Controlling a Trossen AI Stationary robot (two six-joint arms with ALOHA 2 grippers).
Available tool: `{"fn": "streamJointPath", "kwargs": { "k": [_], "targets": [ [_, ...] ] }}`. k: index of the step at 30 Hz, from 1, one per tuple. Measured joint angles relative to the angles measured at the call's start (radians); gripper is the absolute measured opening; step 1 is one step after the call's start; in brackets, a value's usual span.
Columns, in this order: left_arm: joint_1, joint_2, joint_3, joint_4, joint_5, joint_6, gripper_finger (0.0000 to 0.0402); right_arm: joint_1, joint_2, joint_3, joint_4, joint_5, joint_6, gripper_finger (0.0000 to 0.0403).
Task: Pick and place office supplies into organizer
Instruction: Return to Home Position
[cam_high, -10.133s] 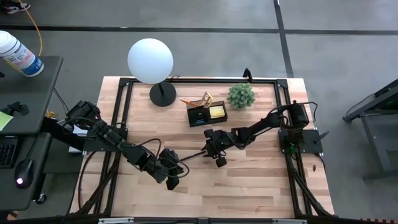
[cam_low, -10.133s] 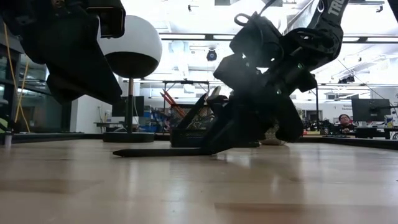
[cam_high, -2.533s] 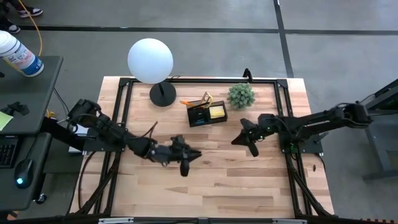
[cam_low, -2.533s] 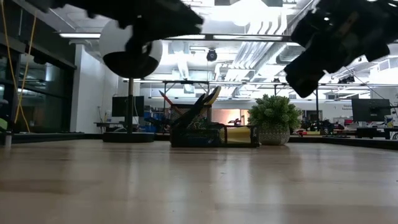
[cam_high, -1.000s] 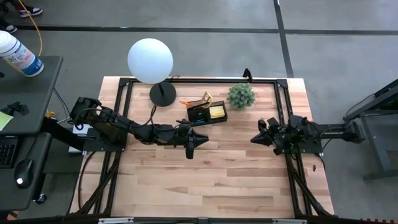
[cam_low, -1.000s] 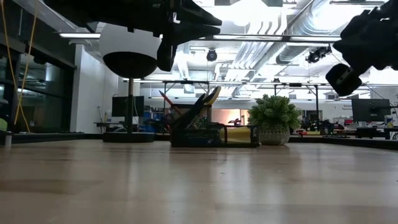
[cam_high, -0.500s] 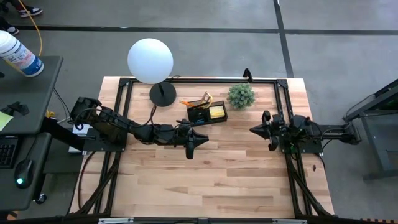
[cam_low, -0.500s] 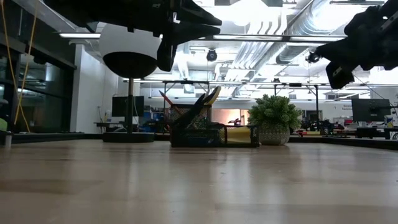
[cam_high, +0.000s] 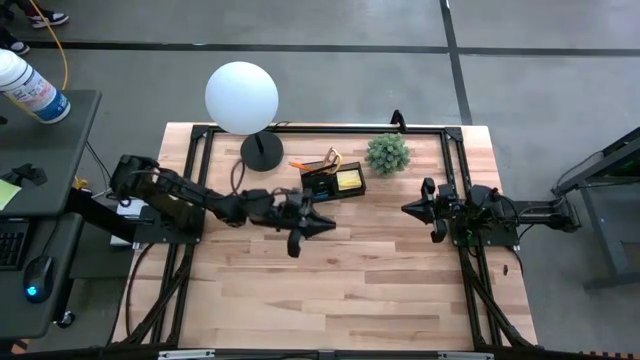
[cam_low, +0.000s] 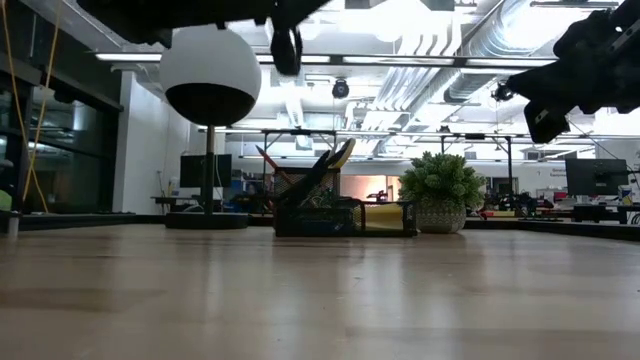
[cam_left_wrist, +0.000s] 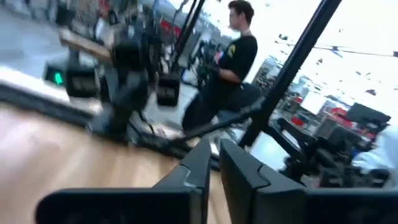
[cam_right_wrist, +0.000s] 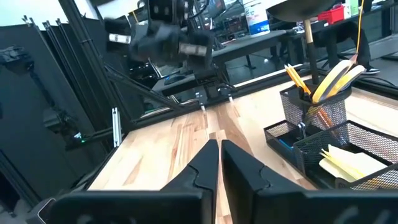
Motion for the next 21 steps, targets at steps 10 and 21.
{"fn": "streamJointPath", "kwargs": {
  "k": [10,21],
  "targets": [
    [0.03,-0.362,-0.174,-0.235,-0.134,0.184,0.0014,0.0,0.0,0.0,-0.001,0.001,-0.001,0.0023],
    [0.03,-0.694,-0.499,-0.108,-0.184,0.201,0.0001,0.0,0.0,0.0,-0.001,0.001,-0.001,0.002]
  ]
}}
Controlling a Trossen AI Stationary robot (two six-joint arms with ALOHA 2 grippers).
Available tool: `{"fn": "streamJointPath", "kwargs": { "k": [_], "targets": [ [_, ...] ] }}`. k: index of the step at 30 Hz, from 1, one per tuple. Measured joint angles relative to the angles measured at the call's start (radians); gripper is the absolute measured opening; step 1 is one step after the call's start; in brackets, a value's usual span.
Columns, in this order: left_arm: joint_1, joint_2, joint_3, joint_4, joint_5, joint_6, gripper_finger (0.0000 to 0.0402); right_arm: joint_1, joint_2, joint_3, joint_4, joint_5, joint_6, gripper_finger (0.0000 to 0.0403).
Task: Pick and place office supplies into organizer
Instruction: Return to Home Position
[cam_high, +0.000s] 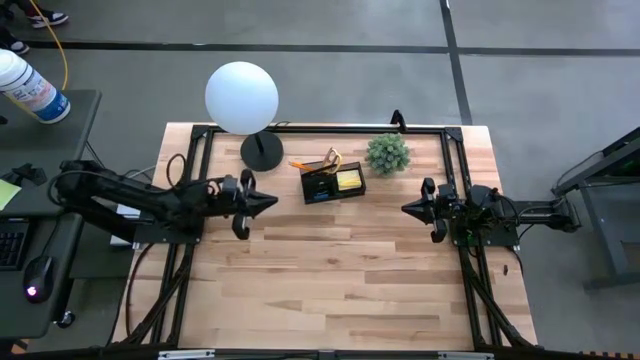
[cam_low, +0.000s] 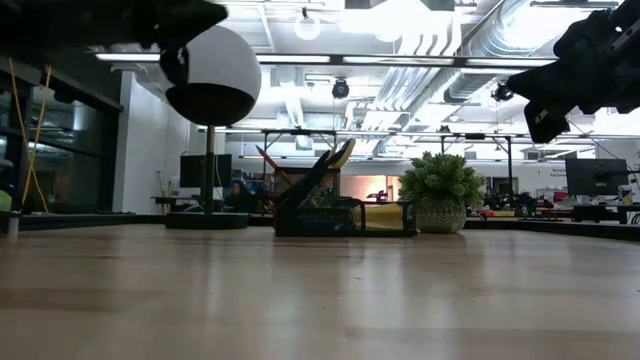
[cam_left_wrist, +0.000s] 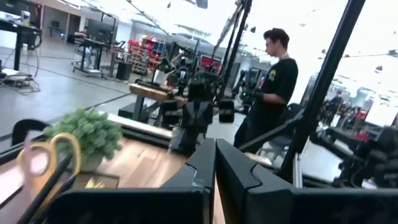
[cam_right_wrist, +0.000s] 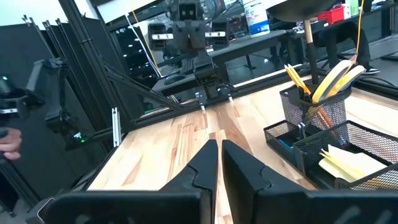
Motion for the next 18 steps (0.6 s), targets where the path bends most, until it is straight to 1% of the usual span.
{"fn": "streamJointPath", "kwargs": {
  "k": [5,11,14,18],
  "targets": [
    [0.0,-0.087,-0.109,0.01,-0.018,0.006,0.0001,0.0,0.0,0.0,0.0,0.0,0.0,0.0025],
    [0.0,-0.217,-0.241,0.091,-0.026,0.004,0.0001,0.0,0.0,0.0,0.0,0.0,0.0,0.0022],
    [0.0,-0.278,-0.244,0.032,-0.037,0.027,0.0001,0.0,0.0,0.0,0.0,0.001,0.0,0.002],
    [0.0,-0.332,-0.242,0.006,-0.037,0.094,0.0001,0.0,0.0,0.0,0.0,0.001,0.0,0.0019]
  ]
}}
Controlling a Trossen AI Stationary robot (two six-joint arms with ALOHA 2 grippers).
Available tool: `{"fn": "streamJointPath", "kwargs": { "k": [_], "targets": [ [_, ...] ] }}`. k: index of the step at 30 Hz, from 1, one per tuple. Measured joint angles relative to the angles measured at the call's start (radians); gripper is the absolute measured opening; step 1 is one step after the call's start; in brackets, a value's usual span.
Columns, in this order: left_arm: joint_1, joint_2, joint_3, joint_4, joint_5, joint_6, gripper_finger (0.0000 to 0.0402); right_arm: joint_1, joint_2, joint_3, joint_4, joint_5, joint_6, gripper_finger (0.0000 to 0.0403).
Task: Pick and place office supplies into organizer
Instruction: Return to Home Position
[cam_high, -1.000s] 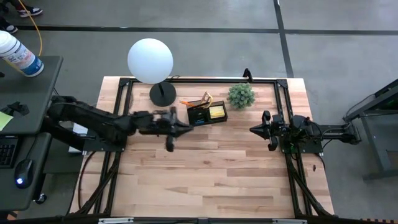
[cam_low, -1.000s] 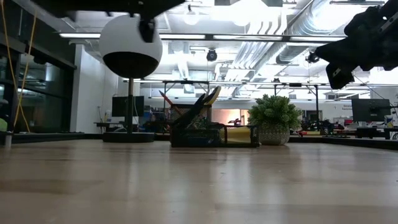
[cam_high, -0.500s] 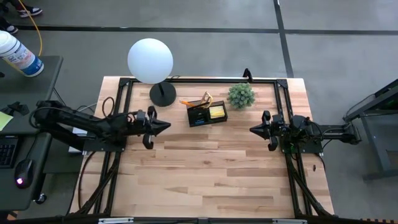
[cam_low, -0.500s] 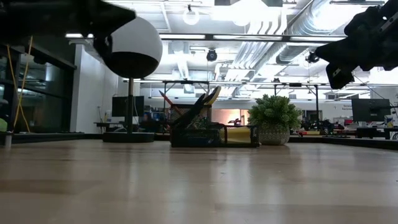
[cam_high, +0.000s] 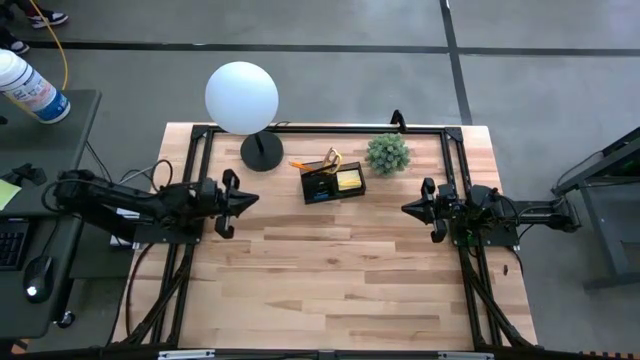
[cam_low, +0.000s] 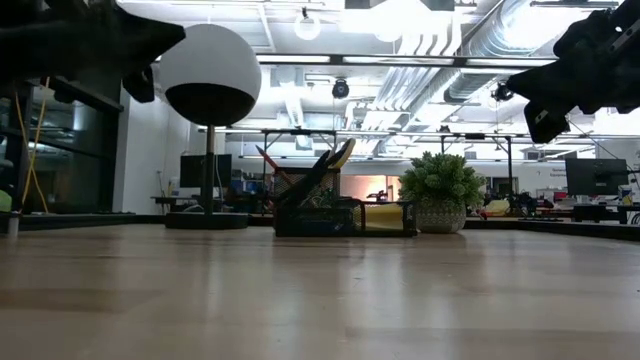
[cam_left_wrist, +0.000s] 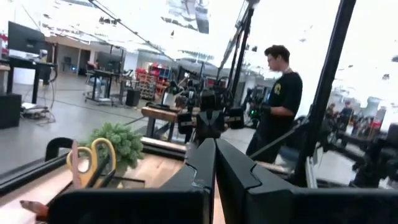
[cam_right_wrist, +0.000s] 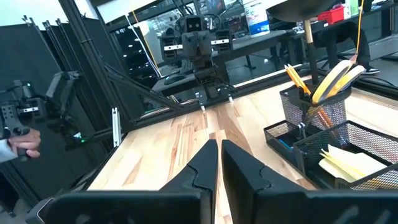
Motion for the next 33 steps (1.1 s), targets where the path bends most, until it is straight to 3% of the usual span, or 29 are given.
{"fn": "streamJointPath", "kwargs": {
  "k": [22,29,33],
  "targets": [
    [0.0,-0.533,-0.002,-0.535,-0.051,0.095,0.0,0.0,0.0,0.0,0.0,0.0,0.0,0.0021],
    [0.0,-0.534,-0.001,-0.603,-0.068,0.091,0.0,0.0,0.0,0.0,0.003,-0.001,0.0,0.002],
    [0.0,-0.535,-0.001,-0.674,-0.02,0.054,0.0,0.0,0.0,0.0,0.003,-0.001,0.0,0.0024]
  ]
}}
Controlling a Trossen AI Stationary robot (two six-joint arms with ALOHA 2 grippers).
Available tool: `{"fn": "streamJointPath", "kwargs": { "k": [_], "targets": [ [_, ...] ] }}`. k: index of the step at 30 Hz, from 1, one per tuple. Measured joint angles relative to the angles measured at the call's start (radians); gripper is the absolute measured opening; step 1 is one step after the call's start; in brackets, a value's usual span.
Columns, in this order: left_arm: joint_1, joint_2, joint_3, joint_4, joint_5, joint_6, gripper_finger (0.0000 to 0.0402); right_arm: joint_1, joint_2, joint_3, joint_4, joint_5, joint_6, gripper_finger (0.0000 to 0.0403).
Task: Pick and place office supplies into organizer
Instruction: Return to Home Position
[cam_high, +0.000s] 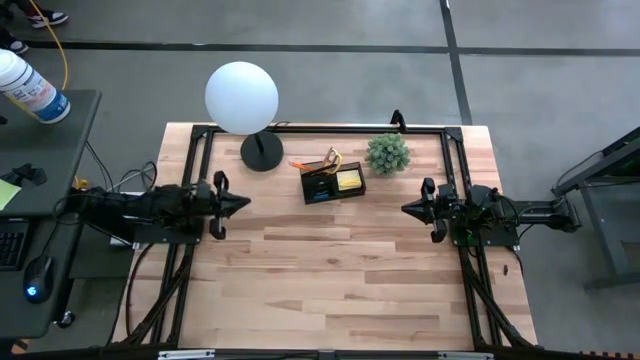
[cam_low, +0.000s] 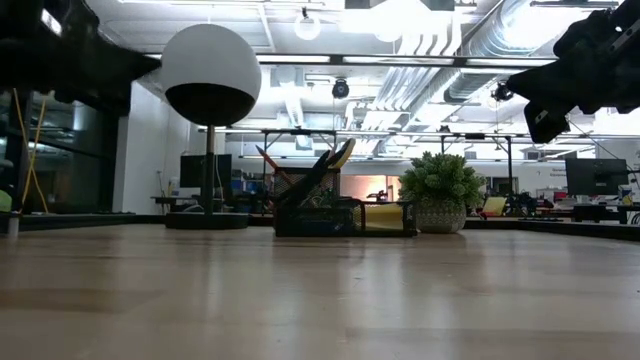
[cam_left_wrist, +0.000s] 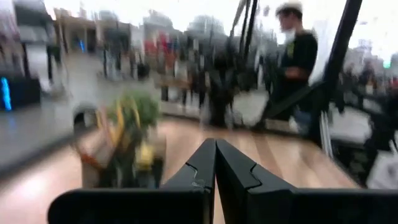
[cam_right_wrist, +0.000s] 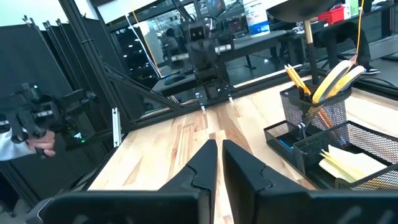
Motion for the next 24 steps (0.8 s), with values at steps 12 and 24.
{"fn": "streamJointPath", "kwargs": {
  "k": [12,24],
  "targets": [
    [0.0,0.032,-0.001,-0.059,0.059,-0.048,0.0003,0.0,0.0,0.0,0.001,-0.001,0.0,0.0022],
    [0.0,0.043,-0.001,-0.056,0.059,-0.038,0.0003,0.0,0.0,0.0,0.002,-0.002,0.0,0.0022]
  ]
}}
